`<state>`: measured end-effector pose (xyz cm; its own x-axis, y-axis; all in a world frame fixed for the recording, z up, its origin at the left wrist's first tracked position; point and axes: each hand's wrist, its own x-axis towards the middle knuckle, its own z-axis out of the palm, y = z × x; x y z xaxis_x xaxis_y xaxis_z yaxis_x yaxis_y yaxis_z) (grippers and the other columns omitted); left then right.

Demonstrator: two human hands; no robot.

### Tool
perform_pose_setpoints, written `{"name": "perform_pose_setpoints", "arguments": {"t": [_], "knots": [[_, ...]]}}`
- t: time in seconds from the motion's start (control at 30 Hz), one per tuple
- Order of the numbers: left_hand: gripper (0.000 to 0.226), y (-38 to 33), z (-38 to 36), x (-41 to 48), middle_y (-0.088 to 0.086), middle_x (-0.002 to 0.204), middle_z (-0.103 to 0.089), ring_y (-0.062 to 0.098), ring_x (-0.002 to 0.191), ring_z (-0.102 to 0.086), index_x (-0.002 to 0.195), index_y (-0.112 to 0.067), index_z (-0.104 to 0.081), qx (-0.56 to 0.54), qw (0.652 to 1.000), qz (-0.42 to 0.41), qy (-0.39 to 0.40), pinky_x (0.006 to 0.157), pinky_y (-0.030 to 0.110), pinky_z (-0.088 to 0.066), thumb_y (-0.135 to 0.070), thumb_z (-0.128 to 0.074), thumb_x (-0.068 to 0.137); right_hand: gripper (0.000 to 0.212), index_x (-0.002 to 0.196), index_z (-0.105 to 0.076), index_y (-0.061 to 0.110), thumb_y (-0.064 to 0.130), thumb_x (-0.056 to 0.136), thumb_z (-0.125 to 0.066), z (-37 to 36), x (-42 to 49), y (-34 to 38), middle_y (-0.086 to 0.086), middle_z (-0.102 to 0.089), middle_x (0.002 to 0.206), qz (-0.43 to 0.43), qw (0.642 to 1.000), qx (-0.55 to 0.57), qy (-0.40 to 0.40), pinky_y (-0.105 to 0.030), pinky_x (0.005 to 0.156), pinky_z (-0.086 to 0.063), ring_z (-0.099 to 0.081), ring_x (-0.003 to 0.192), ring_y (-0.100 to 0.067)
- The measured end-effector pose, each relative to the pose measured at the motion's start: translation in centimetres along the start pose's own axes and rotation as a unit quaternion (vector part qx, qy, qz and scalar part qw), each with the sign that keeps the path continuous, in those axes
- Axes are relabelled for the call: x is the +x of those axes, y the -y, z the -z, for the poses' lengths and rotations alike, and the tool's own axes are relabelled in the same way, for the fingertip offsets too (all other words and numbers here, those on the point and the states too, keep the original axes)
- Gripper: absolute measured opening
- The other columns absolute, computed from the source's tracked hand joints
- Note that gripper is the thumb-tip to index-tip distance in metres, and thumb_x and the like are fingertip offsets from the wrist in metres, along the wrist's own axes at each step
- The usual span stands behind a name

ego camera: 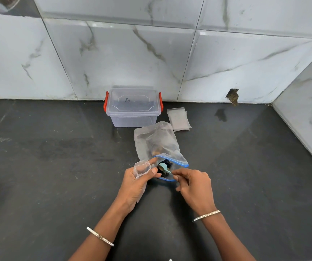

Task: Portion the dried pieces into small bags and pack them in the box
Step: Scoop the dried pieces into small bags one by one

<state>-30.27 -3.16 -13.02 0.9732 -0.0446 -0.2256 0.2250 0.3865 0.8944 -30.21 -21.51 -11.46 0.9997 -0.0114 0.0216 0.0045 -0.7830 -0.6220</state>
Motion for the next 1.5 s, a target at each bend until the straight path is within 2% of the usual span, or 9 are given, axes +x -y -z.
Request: {"name": "perform_pose_setpoints", "arguments": {"t": [0.3, 0.43, 0.6, 0.87, 1.1, 1.17, 1.3, 1.4, 1.5], "knots": [[0.024, 0.0, -0.4, 0.4, 0.002, 0.131, -0.07, 0.022, 0.132, -0.059, 0.083, 0.015, -0.073, -0.04, 0.999, 0.005, 0.003, 0.112, 0.039, -0.045, -0.008, -0.069, 0.083, 0.016, 0.088, -0.077, 0.025, 0.011, 0.084, -0.07, -0.1, 0.6, 0.7, 0.007, -0.076, 0.074, -0.067, 0.991, 0.109, 0.03, -0.029, 0.063, -0.058, -0.07, 0.053, -0.009], [0.025, -0.3, -0.5, 0.5, 0.003, 0.133, -0.069, 0.021, 0.126, -0.064, 0.091, 0.018, -0.072, -0.022, 1.0, 0.008, 0.001, 0.1, 0.03, -0.055, -0.007, -0.069, 0.084, 0.017, 0.082, -0.073, 0.018, 0.003, 0.087, -0.068, 0.7, 0.8, 0.7, -0.003, -0.075, 0.069, -0.152, 0.959, 0.236, 0.04, -0.025, 0.047, -0.053, -0.071, 0.051, -0.019], [0.014, -0.4, -0.8, 0.2, 0.0, 0.13, -0.071, 0.019, 0.114, -0.07, 0.097, 0.008, -0.075, -0.016, 1.0, 0.004, 0.004, 0.086, 0.021, -0.056, 0.003, -0.067, 0.087, 0.011, 0.087, -0.073, 0.007, -0.001, 0.088, -0.066, 0.9, 0.9, 0.7, -0.009, -0.075, 0.07, -0.205, 0.925, 0.318, 0.027, -0.022, 0.046, -0.052, -0.07, 0.053, -0.018], [0.012, -0.3, -0.1, 0.2, 0.0, 0.134, -0.069, 0.011, 0.113, -0.07, 0.088, 0.009, -0.076, -0.005, 1.0, 0.015, 0.007, 0.09, 0.022, -0.056, 0.003, -0.065, 0.089, 0.018, 0.095, -0.077, 0.025, 0.017, 0.082, -0.068, -1.2, 0.6, 1.1, 0.01, -0.077, 0.082, -0.029, 0.998, 0.056, -0.013, -0.035, 0.073, -0.059, -0.072, 0.067, -0.014], [0.016, -0.8, 0.4, 0.1, -0.001, 0.129, -0.072, 0.013, 0.114, -0.07, 0.083, 0.005, -0.078, -0.01, 1.0, 0.006, -0.006, 0.088, 0.019, -0.055, -0.009, -0.071, 0.082, 0.021, 0.086, -0.077, 0.027, 0.016, 0.073, -0.064, -0.2, 0.3, 1.0, 0.002, -0.072, 0.064, 0.124, 0.979, -0.129, -0.101, -0.031, 0.042, -0.05, -0.067, 0.054, -0.026], [0.015, -0.7, 0.4, 0.1, 0.001, 0.129, -0.072, 0.017, 0.117, -0.069, 0.077, 0.002, -0.079, -0.023, 1.0, 0.007, -0.009, 0.089, 0.021, -0.055, -0.011, -0.072, 0.079, 0.022, 0.086, -0.076, 0.027, 0.017, 0.073, -0.062, -0.6, 0.1, 0.6, 0.002, -0.072, 0.064, 0.11, 0.981, -0.123, -0.098, -0.033, 0.043, -0.052, -0.067, 0.055, -0.027], [0.015, -0.2, 0.5, 0.4, 0.008, 0.132, -0.069, 0.028, 0.115, -0.067, 0.083, 0.002, -0.08, -0.042, 0.999, 0.015, -0.007, 0.091, 0.027, -0.056, -0.011, -0.073, 0.079, 0.018, 0.093, -0.078, 0.027, 0.018, 0.08, -0.067, -0.8, 0.2, 0.7, 0.007, -0.076, 0.075, -0.02, 0.999, 0.049, -0.004, -0.036, 0.069, -0.059, -0.072, 0.064, -0.019], [0.022, 0.0, 0.6, 0.5, 0.013, 0.133, -0.068, 0.027, 0.122, -0.066, 0.087, 0.013, -0.074, -0.046, 0.999, 0.024, -0.007, 0.09, 0.024, -0.056, -0.009, -0.072, 0.08, 0.018, 0.086, -0.077, 0.023, 0.008, 0.083, -0.069, -0.3, 0.6, 1.1, 0.005, -0.075, 0.07, -0.097, 0.984, 0.145, 0.031, -0.034, 0.066, -0.06, -0.069, 0.05, -0.011], [0.021, -0.1, 0.4, 0.5, 0.026, 0.134, -0.064, 0.024, 0.116, -0.069, 0.089, 0.012, -0.075, -0.045, 0.999, 0.028, -0.007, 0.088, 0.024, -0.056, -0.007, -0.073, 0.08, 0.016, 0.091, -0.078, 0.022, 0.013, 0.082, -0.069, -0.4, 0.7, 1.1, 0.005, -0.075, 0.073, -0.049, 0.995, 0.089, 0.012, -0.034, 0.066, -0.06, -0.071, 0.058, -0.016]]}}
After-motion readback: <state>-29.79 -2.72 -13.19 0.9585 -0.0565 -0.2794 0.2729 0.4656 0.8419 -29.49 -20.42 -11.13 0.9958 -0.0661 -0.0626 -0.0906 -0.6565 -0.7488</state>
